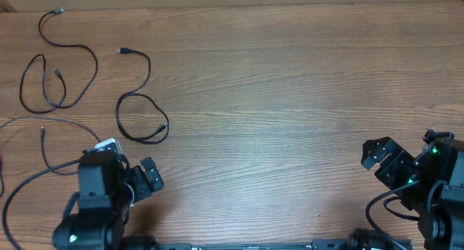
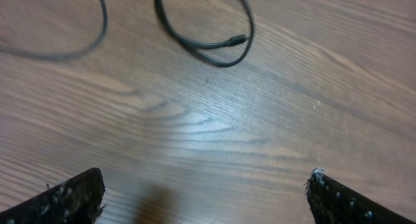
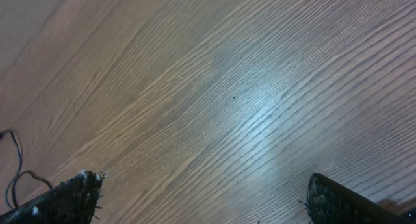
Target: Untangle cables
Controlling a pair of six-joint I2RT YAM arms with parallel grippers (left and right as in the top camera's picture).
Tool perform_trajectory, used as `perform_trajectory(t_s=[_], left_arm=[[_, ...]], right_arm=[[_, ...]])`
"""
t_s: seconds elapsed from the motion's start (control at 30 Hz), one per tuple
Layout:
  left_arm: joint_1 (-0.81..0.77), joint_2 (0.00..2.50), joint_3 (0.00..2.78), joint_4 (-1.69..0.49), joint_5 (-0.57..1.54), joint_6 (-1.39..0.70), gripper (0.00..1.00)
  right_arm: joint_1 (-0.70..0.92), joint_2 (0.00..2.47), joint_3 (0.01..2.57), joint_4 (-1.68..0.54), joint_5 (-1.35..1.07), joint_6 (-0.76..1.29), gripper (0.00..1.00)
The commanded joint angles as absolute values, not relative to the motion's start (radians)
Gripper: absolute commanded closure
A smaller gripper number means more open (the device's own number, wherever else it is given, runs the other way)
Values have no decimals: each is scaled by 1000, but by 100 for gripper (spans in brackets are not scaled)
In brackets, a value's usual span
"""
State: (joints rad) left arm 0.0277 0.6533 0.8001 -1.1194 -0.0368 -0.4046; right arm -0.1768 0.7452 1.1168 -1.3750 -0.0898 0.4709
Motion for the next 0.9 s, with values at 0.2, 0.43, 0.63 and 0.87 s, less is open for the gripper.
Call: perform_trajectory(t_s=[0.2, 0.43, 0.63, 0.87], left_arm=[[25, 741, 687, -963, -31, -585, 0], [25, 834, 687, -964, -25, -595, 0], [25, 900, 687, -964, -25, -595, 1], [25, 970, 687, -964, -25, -595, 0]], right_arm=[[-181, 742, 1115, -1370, -91, 474, 0], [-181, 742, 1115, -1370, -91, 474, 0], [-181, 742, 1115, -1370, -91, 474, 0], [-181, 742, 1114, -1377, -69, 453, 0]])
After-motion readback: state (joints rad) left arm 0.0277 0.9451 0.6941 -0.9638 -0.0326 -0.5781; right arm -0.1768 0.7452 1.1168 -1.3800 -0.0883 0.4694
